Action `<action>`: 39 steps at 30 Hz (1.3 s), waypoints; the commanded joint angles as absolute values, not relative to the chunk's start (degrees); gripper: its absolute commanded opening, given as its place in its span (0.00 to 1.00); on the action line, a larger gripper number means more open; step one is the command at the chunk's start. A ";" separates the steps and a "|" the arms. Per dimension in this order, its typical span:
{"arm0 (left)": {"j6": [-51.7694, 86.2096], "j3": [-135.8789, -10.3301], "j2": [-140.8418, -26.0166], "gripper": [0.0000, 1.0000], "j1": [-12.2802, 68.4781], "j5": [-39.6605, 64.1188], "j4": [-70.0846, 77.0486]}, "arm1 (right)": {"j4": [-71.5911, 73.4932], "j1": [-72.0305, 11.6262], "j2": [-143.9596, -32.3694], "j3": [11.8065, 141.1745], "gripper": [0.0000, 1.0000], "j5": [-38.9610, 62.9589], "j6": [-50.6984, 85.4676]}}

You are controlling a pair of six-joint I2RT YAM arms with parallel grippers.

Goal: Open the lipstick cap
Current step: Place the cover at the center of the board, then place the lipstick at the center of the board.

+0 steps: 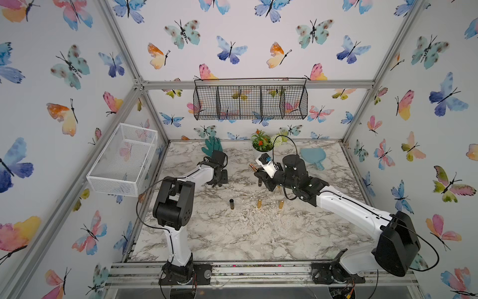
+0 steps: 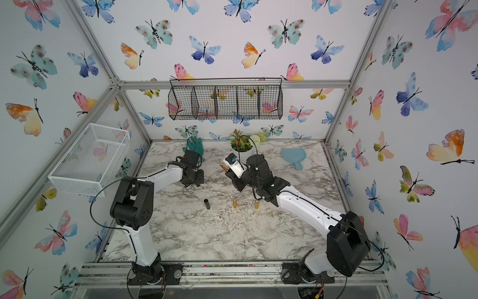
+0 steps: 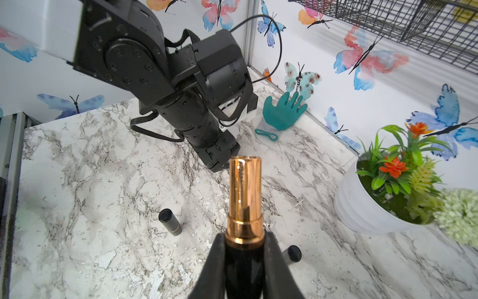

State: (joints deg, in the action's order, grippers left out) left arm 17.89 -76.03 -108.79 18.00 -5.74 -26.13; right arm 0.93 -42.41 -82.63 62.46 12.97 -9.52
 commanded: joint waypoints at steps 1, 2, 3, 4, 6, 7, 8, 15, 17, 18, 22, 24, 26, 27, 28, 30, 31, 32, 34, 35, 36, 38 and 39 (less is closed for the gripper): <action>18.06 -80.31 -102.28 0.62 17.29 -1.10 -31.67 | 2.18 -42.63 -82.37 62.09 0.05 12.22 -8.35; 18.02 -81.25 -100.82 0.62 16.94 1.44 -32.23 | 1.64 -42.63 -82.71 62.45 0.05 12.27 -8.26; 17.94 -81.88 -99.57 0.63 16.65 3.73 -32.69 | 1.69 -42.63 -82.94 62.59 0.05 12.28 -8.26; 17.66 -82.92 -98.40 0.64 16.38 6.33 -33.71 | 1.91 -42.59 -83.18 62.42 0.06 12.14 -8.35; 16.95 -84.97 -97.02 0.65 16.11 10.98 -36.02 | 1.28 -42.63 -84.02 62.78 0.06 11.88 -8.60; 16.63 -85.91 -96.52 0.65 16.02 13.81 -37.14 | 0.31 -42.63 -84.49 63.27 0.06 11.71 -8.78; 16.33 -86.53 -96.11 0.65 15.92 17.21 -37.96 | 0.21 -42.63 -84.72 63.17 0.06 11.62 -8.79; 14.09 -84.46 -90.77 0.65 15.91 34.89 -39.43 | 4.31 -42.62 -87.33 62.14 0.07 13.27 -6.96; 13.47 -83.45 -89.04 0.65 15.82 36.20 -39.38 | 4.31 -42.63 -89.26 63.17 0.07 14.42 -6.72; 13.35 -83.21 -88.58 0.65 15.83 36.92 -39.38 | 4.31 -42.69 -89.82 63.50 0.07 14.68 -6.60; 12.71 -83.07 -87.89 0.65 15.91 40.68 -39.14 | 5.43 -43.04 -91.78 64.88 0.07 16.87 -6.24; 12.92 -82.89 -87.80 0.66 15.93 41.07 -38.92 | 5.54 -43.13 -92.99 65.76 0.07 17.81 -5.83; 13.02 -82.20 -87.73 0.67 16.02 42.57 -38.08 | 5.62 -43.24 -94.31 66.59 0.07 18.44 -5.78; 13.09 -82.09 -87.68 0.68 16.02 43.25 -37.89 | 5.62 -43.33 -94.88 67.03 0.07 18.62 -5.80; 13.02 -81.87 -87.63 0.68 16.15 43.72 -37.63 | 5.62 -43.42 -95.47 67.43 0.07 18.79 -5.80; 12.73 -81.20 -87.54 0.69 16.67 43.65 -37.36 | 5.56 -43.51 -96.10 68.00 0.07 18.72 -5.89; 12.53 -81.00 -87.75 0.70 16.91 43.33 -37.31 | 5.61 -43.59 -96.23 68.24 0.07 18.72 -5.89; 12.40 -80.75 -88.03 0.70 17.04 43.37 -37.35 | 5.71 -43.62 -96.33 68.37 0.07 18.72 -5.80; 12.22 -80.28 -88.97 0.70 17.31 43.49 -37.35 | 5.76 -43.76 -96.67 68.85 0.07 18.90 -5.72; 12.13 -80.27 -89.26 0.70 17.39 43.15 -37.35 | 5.56 -43.85 -96.81 69.13 0.07 18.98 -5.80; 12.21 -80.25 -89.51 0.70 17.40 42.69 -37.11 | 5.33 -44.12 -97.07 69.41 0.07 18.98 -5.93; 12.62 -80.31 -89.90 0.69 17.40 41.81 -36.41 | 5.19 -44.37 -97.27 69.67 0.07 18.90 -6.19; 12.79 -80.34 -90.21 0.68 17.36 41.73 -36.17 | 5.10 -44.55 -97.29 69.77 0.07 18.90 -6.24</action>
State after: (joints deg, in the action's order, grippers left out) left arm 13.34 -80.29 -89.41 17.08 41.45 -37.32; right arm 4.73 -43.77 -96.66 67.96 17.89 -6.46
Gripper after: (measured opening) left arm 0.688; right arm 0.215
